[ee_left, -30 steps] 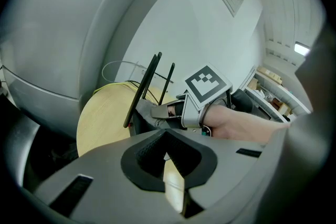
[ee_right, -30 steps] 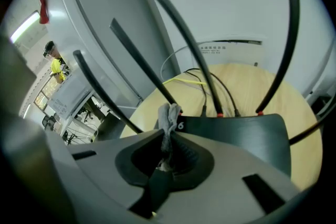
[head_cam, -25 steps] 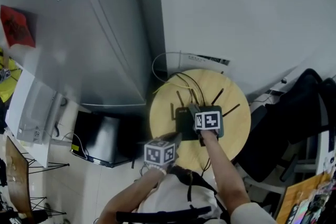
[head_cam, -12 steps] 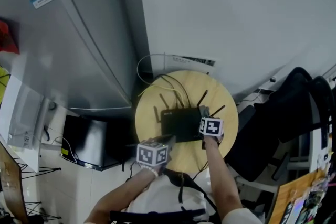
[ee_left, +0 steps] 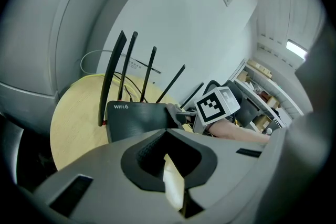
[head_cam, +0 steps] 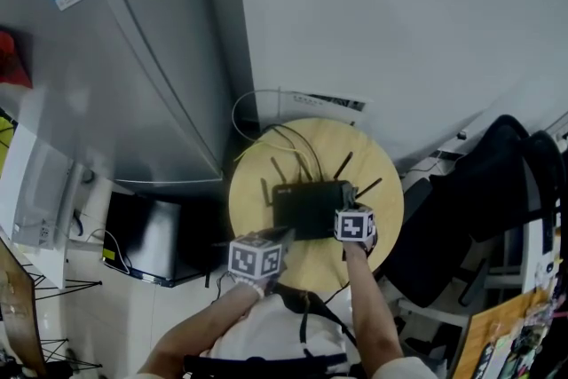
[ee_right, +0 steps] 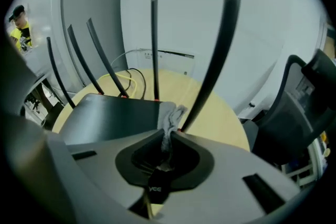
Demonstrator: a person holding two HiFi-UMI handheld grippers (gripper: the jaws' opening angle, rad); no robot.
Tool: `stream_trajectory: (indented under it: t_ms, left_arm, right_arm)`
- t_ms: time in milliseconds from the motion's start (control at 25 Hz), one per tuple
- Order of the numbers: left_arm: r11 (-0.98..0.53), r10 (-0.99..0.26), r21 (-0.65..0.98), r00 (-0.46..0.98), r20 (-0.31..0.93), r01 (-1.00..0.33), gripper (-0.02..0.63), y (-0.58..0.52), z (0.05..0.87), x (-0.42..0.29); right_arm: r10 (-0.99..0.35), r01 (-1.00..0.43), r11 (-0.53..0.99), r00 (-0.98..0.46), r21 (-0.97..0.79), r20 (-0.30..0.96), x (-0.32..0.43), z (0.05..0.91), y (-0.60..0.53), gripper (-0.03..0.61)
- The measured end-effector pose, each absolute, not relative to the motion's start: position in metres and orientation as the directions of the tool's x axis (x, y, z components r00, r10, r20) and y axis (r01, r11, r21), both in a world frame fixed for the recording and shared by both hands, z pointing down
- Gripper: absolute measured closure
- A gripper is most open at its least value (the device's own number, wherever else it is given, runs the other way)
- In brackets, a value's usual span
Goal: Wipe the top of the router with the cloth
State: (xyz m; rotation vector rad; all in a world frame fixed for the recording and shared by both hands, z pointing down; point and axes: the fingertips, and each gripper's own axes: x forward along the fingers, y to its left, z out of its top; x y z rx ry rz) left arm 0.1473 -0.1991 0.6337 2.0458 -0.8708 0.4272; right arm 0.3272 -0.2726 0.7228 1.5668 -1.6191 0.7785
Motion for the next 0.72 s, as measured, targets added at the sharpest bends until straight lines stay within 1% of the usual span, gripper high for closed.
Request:
stream_trajectory:
  t_ms: [200,360,720]
  left_arm:
    - [-0.365,-0.439,0.577,0.682,0.585,-0.731,0.615,-0.199,0.637,0.135]
    - [-0.356,-0.464,0.543,0.648,0.604,-0.761,0.615,-0.202,0.638,0.124]
    - [-0.319,-0.491,0.5,0.592,0.639,-0.805,0.615,-0.199,0.643,0.1]
  right_arm:
    - [-0.528,-0.995,0.097,-0.062,-0.013,0.847,0.297,0.719,-0.265,0.54]
    - [-0.52,-0.983,0.164,-0.161,-0.087,0.839,0.254,0.715,-0.262,0.54]
    - [-0.463,-0.946,0.281,-0.281,-0.161,0.841,0.179,0.715,-0.252,0.54]
